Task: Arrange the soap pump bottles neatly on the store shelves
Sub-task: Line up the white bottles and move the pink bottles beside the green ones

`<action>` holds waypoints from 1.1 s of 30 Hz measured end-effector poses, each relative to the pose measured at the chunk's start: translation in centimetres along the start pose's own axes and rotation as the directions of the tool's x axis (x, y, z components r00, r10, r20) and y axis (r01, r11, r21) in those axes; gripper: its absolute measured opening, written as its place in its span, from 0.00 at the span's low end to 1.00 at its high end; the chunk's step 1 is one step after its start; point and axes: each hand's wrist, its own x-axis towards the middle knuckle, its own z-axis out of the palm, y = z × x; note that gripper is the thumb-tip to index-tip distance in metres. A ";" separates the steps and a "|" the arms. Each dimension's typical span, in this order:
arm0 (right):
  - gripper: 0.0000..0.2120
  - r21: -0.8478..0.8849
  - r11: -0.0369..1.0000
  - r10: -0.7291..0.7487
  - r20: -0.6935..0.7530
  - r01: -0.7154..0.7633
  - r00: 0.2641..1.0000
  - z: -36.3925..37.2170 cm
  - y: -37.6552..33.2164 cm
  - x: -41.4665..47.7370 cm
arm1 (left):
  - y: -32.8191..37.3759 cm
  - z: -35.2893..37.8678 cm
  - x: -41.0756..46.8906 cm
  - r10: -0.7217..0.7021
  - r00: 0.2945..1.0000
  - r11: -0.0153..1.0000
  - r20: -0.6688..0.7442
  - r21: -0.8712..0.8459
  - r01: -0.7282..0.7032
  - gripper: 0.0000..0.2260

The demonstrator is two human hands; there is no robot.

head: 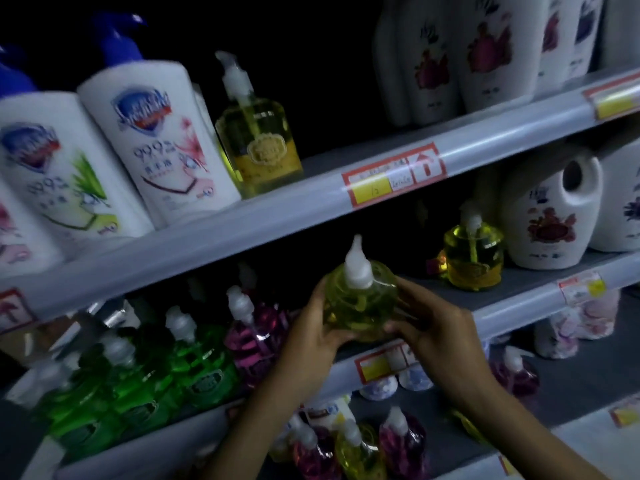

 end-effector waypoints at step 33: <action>0.30 -0.586 0.778 -0.246 0.044 0.224 0.968 -6.1 -10.7 18.4 | 17.5 -3.2 12.5 0.163 0.978 0.846 -0.129 0.529 -0.072 0.30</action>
